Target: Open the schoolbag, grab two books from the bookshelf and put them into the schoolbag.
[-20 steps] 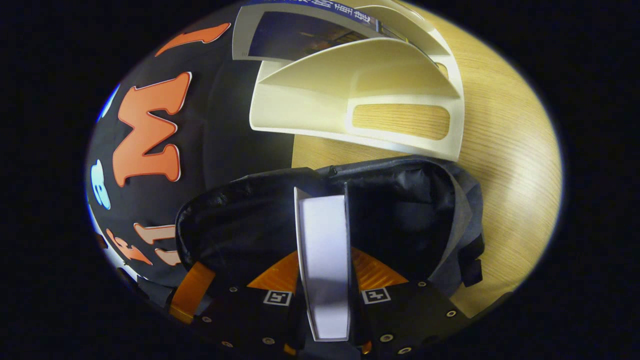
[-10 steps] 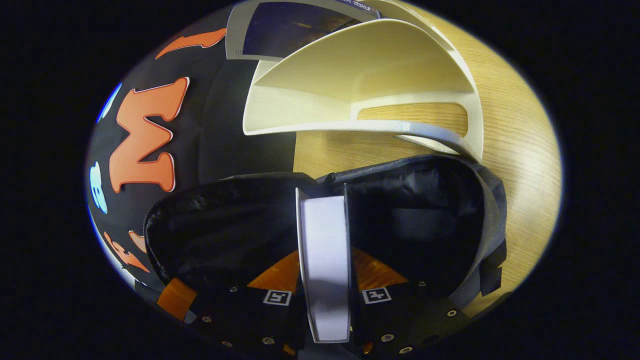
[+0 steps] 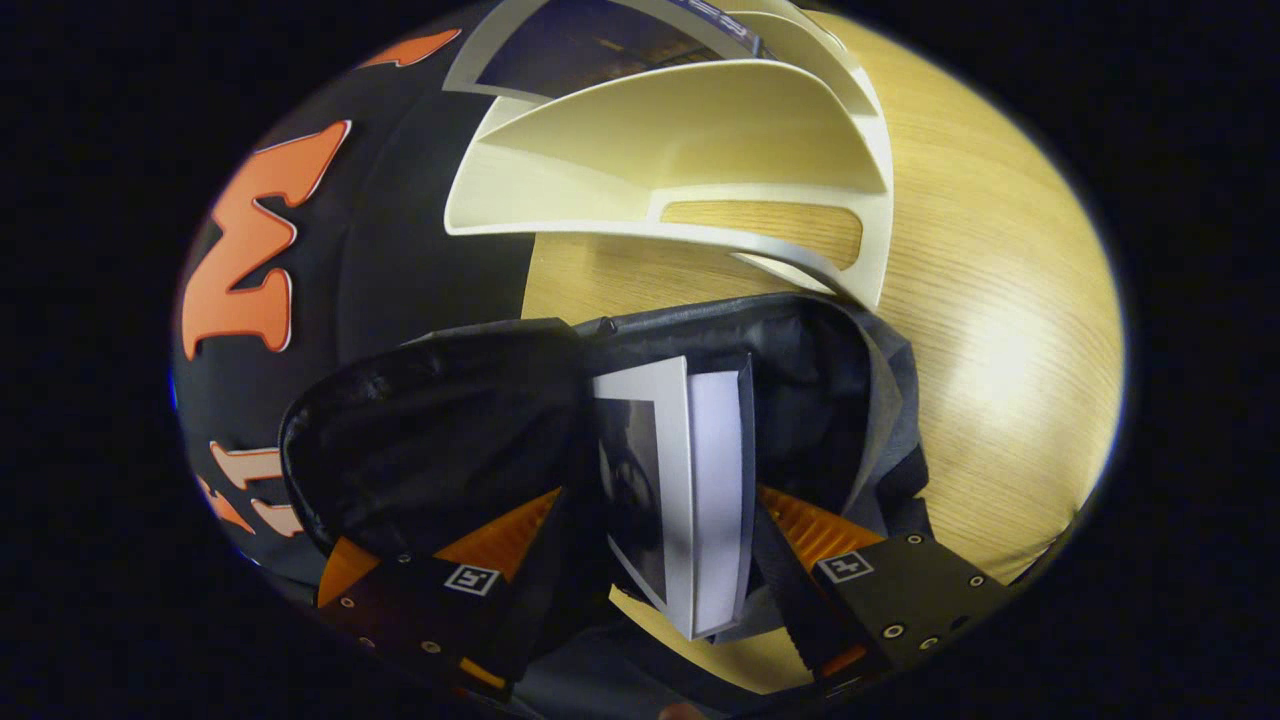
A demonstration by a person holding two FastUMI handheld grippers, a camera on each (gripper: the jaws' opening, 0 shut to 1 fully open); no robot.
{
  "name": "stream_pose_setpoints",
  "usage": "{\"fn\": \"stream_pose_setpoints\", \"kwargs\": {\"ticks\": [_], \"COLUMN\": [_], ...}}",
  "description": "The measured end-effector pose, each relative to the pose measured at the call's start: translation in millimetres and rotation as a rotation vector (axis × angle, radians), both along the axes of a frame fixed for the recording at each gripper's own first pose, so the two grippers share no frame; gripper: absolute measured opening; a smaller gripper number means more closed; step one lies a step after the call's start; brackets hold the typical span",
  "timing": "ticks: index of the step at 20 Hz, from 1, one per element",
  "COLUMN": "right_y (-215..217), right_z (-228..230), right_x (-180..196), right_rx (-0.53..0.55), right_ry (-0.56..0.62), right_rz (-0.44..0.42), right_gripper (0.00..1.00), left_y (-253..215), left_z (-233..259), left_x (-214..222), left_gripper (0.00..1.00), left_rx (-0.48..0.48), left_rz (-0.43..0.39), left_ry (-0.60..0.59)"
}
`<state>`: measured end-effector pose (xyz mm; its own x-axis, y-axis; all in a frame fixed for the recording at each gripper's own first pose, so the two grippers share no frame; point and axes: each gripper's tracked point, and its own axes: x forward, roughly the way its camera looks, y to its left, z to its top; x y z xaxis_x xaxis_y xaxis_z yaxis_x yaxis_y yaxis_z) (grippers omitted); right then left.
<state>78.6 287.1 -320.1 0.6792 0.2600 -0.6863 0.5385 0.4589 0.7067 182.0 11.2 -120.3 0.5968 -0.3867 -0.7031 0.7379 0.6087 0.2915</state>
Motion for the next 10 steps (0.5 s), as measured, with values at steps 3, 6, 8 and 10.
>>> {"fn": "stream_pose_setpoints", "kwargs": {"ticks": [3,6,8,10], "right_y": [-7.6,-22.7,-40.2,-59.8], "right_z": [11.7,31.6,42.4,53.7], "right_x": [-13.9,-22.9,-31.4,-40.4], "right_rx": [-0.052,-0.058,-0.119,-0.181], "right_ry": [0.008,-0.018,-0.033,-0.046], "right_rz": [0.023,-0.001,0.004,0.01], "right_gripper": [0.99,0.99,0.99,0.98], "left_y": [7.9,16.6,18.5,18.9], "left_z": [-3.0,-13.3,-17.1,-20.9], "left_x": [-2.9,-11.3,-19.6,-23.9], "left_gripper": [0.01,0.0,0.01,0.01], "left_rx": [-0.025,-0.034,-0.055,-0.052], "left_rz": [0.017,0.032,0.035,0.029], "left_ry": [0.015,0.043,0.057,0.052]}}
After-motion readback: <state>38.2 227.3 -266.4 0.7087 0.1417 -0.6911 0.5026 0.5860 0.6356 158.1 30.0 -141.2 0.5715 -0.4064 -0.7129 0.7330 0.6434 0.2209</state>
